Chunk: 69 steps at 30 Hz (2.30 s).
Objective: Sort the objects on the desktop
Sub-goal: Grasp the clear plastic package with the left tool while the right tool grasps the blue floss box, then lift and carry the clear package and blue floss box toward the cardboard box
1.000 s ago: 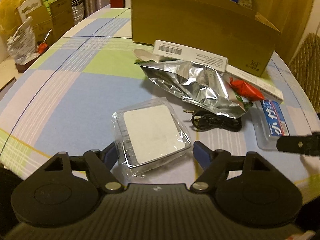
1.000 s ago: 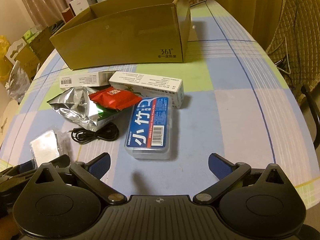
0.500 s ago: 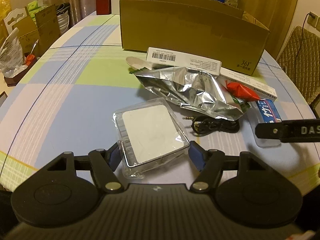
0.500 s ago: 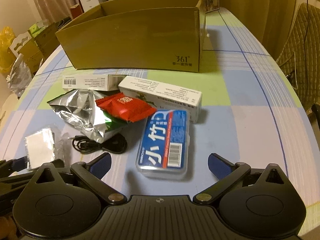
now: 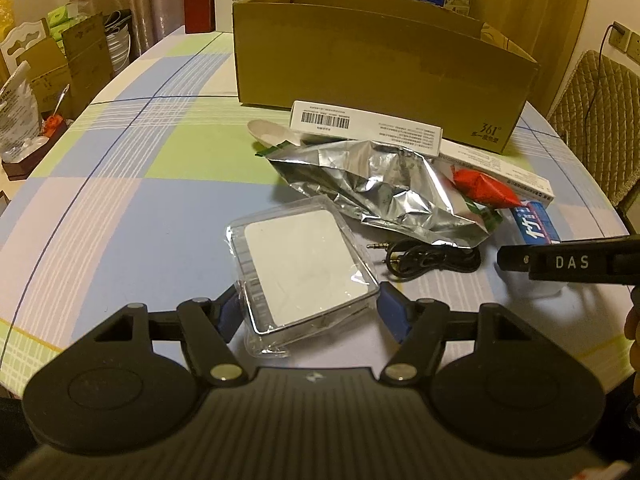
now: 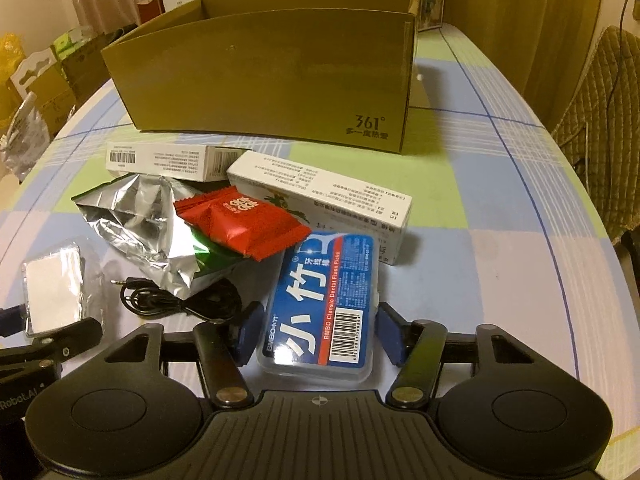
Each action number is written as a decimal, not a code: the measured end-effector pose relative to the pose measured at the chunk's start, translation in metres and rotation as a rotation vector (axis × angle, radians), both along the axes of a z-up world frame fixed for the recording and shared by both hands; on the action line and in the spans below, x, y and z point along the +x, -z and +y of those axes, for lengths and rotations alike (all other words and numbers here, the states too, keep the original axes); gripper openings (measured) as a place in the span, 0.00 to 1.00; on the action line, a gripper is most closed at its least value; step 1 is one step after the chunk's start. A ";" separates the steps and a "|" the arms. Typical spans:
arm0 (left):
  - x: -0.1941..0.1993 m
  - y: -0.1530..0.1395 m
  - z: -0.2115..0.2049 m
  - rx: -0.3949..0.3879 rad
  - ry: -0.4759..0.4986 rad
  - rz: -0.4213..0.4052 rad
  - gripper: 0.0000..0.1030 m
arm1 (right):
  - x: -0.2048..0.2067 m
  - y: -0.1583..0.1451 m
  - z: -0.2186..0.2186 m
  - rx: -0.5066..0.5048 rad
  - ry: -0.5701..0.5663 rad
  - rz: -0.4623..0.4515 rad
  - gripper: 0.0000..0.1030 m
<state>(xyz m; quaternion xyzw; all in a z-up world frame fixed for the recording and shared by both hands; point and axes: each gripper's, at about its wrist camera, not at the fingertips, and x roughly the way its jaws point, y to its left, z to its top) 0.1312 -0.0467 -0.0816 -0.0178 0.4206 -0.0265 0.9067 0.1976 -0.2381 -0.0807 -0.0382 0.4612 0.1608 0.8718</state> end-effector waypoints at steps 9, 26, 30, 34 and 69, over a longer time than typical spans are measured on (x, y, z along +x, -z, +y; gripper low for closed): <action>-0.003 -0.004 -0.002 0.009 0.012 -0.009 0.63 | -0.015 -0.009 -0.007 -0.010 -0.001 -0.022 0.53; -0.013 -0.030 -0.010 0.015 0.049 -0.051 0.63 | -0.035 -0.046 -0.029 0.042 0.061 -0.063 0.53; -0.014 -0.036 -0.011 0.018 0.058 -0.059 0.63 | -0.037 -0.055 -0.030 0.052 0.062 -0.077 0.53; -0.015 -0.043 -0.010 0.018 0.064 -0.068 0.63 | -0.039 -0.064 -0.028 0.057 0.059 -0.093 0.53; -0.016 -0.064 -0.003 0.008 0.087 -0.070 0.63 | -0.044 -0.086 -0.020 0.073 0.036 -0.133 0.53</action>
